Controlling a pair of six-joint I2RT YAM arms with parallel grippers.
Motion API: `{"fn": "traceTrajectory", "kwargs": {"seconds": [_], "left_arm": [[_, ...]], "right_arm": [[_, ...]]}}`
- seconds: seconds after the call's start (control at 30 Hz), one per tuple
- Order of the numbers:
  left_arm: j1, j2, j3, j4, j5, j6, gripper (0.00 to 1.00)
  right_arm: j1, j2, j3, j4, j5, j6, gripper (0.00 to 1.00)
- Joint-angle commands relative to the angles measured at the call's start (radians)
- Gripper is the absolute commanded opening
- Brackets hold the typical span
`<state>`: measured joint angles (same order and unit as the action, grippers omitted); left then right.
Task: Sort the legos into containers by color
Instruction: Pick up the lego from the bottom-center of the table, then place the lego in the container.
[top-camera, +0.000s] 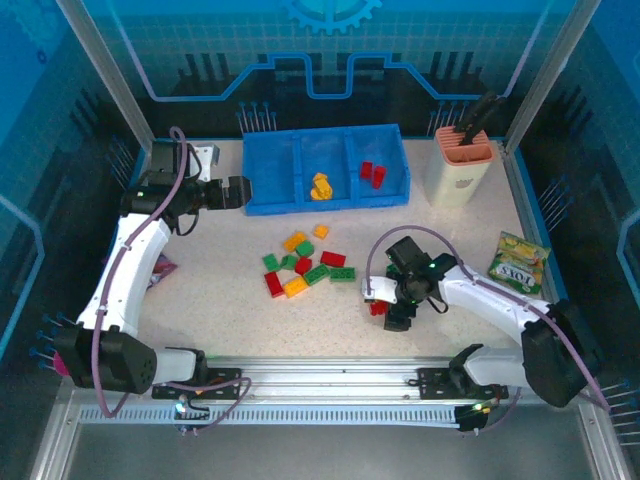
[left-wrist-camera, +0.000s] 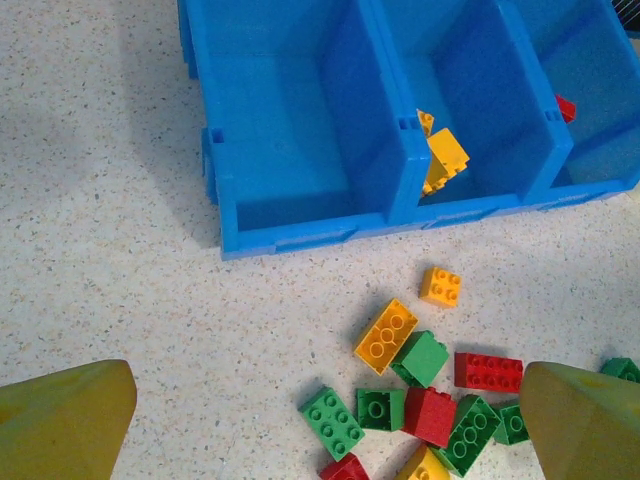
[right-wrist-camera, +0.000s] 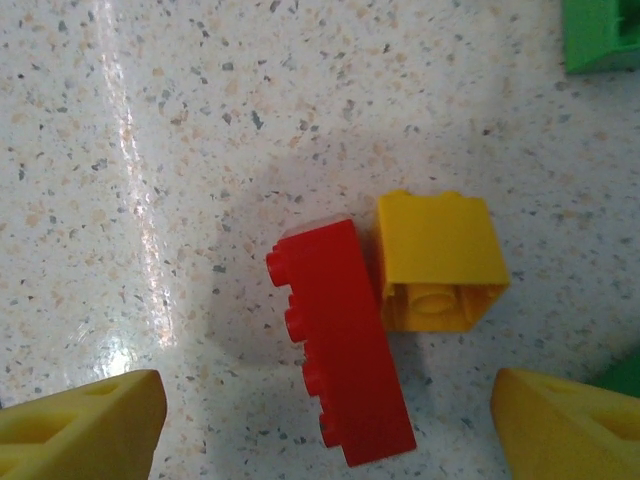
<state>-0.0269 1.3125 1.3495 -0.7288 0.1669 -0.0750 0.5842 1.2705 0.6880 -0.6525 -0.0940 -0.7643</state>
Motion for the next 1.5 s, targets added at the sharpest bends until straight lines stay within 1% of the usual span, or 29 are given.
{"fn": "traceTrajectory", "kwargs": {"seconds": [0.0,0.1,0.2,0.23,0.3,0.5,0.57,0.6,0.67,0.73,0.8,0.9,1.0,1.07,1.13,1.23,1.37,1.47], "left_arm": [[0.011,0.009,0.004,-0.011,0.018,0.021,1.0],[0.011,0.01,-0.002,-0.008,0.022,0.021,1.0],[0.011,0.011,-0.006,-0.003,0.029,0.02,0.99],[0.012,0.01,-0.004,-0.003,0.029,0.02,0.99],[0.012,0.01,-0.004,-0.001,0.028,0.021,0.99],[0.011,0.013,-0.006,-0.001,0.027,0.023,0.99],[0.012,0.014,-0.005,-0.002,0.027,0.022,0.99],[0.012,0.014,-0.003,-0.001,0.027,0.021,0.99],[0.012,0.016,-0.002,-0.002,0.032,0.021,0.99],[0.012,0.016,-0.002,-0.001,0.037,0.02,1.0],[0.012,0.013,-0.001,-0.001,0.045,0.018,0.99],[0.017,0.004,0.003,0.004,0.07,0.009,0.99],[0.026,-0.002,0.007,0.012,0.095,-0.003,0.99],[0.028,-0.004,0.006,0.014,0.096,-0.005,1.0],[0.03,-0.004,0.004,0.014,0.096,-0.004,0.99],[0.031,-0.002,0.004,0.012,0.094,-0.003,0.99],[0.036,-0.007,0.001,0.014,0.09,-0.001,0.99],[0.038,-0.009,0.001,0.019,0.097,-0.005,0.99]], "right_arm": [[0.034,0.033,0.004,0.017,0.027,-0.021,0.78],[0.056,0.051,-0.013,0.04,0.052,-0.02,0.66],[0.08,0.076,-0.025,0.052,0.088,-0.046,0.5],[0.084,0.081,-0.027,0.057,0.101,-0.049,0.46],[0.086,0.087,-0.025,0.06,0.11,-0.046,0.44],[0.085,0.057,-0.02,0.022,0.153,-0.067,0.2],[0.061,0.02,0.01,-0.026,0.155,-0.055,0.14],[0.042,0.0,0.028,-0.044,0.147,-0.044,0.12],[-0.028,-0.047,0.079,-0.058,0.119,-0.015,0.11],[-0.086,-0.079,0.121,-0.025,0.116,0.002,0.12],[-0.136,-0.087,0.161,0.041,0.128,0.011,0.13],[-0.197,-0.032,0.242,0.188,0.173,0.027,0.14],[-0.233,0.081,0.347,0.296,0.199,0.043,0.13],[-0.256,0.182,0.429,0.368,0.214,0.051,0.12],[-0.273,0.289,0.518,0.401,0.222,0.056,0.12],[-0.292,0.45,0.655,0.422,0.234,0.061,0.11],[-0.296,0.606,0.777,0.471,0.206,0.036,0.11],[-0.299,0.72,0.891,0.439,0.224,0.006,0.12]]}}
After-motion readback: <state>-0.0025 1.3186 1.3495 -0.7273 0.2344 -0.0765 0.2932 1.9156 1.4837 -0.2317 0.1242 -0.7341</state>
